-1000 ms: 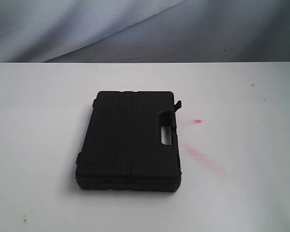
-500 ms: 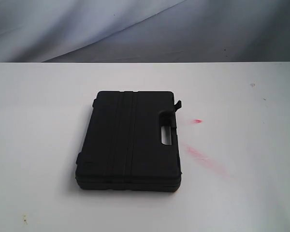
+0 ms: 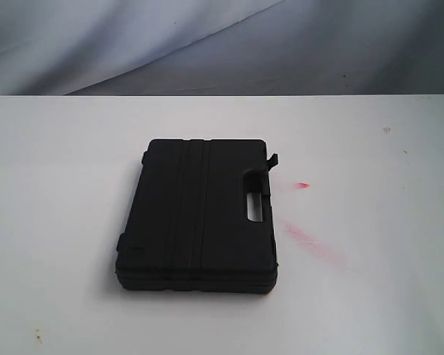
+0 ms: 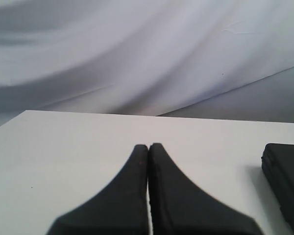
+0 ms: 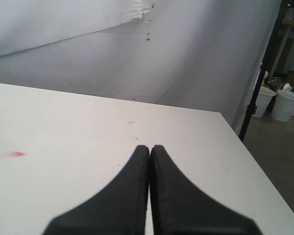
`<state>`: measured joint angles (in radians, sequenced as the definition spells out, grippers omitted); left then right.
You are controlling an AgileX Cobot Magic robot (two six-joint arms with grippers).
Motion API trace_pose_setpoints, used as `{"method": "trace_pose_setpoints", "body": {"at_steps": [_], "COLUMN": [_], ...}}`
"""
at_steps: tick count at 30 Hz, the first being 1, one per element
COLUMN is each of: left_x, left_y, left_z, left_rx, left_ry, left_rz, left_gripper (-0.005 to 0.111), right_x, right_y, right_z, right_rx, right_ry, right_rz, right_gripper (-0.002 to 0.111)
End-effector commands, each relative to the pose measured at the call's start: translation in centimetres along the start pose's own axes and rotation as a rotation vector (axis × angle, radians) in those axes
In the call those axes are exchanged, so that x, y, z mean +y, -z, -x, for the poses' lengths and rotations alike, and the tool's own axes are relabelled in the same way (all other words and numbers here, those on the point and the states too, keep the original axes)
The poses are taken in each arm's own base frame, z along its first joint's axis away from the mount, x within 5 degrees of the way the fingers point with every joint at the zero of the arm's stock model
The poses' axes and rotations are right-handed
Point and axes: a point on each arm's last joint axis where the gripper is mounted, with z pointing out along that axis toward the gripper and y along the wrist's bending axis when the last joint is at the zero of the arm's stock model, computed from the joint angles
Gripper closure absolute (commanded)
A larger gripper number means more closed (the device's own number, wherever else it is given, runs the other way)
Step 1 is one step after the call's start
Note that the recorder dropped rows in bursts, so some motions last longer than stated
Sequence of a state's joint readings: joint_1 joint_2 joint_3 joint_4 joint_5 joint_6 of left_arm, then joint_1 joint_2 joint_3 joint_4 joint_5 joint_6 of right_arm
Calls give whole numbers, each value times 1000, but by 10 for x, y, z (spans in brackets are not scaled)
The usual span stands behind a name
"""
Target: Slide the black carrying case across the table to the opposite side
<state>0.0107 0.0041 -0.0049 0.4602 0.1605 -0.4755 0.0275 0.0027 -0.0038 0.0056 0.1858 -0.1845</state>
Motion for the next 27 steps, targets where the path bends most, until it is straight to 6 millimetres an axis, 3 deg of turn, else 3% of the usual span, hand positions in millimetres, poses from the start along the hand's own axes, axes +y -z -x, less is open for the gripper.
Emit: {"method": "trace_pose_setpoints", "body": {"at_steps": [1,9,27], "left_x": [-3,-8,-10], "left_y": [0,0,1], "left_z": [0,-3,-7], "left_rx": [-15,19,61], "left_ry": [43,-22,45], "left_rz": [-35,-92,-108], "left_gripper": [107,107,107], "right_x": [0,0,0], "right_y": [0,0,0], "right_z": [-1,-1,-1], "right_rx": [0,0,0], "right_ry": [-9,-9,-9], "right_rz": [-3,-3,-3], "right_gripper": [108,108,108]}}
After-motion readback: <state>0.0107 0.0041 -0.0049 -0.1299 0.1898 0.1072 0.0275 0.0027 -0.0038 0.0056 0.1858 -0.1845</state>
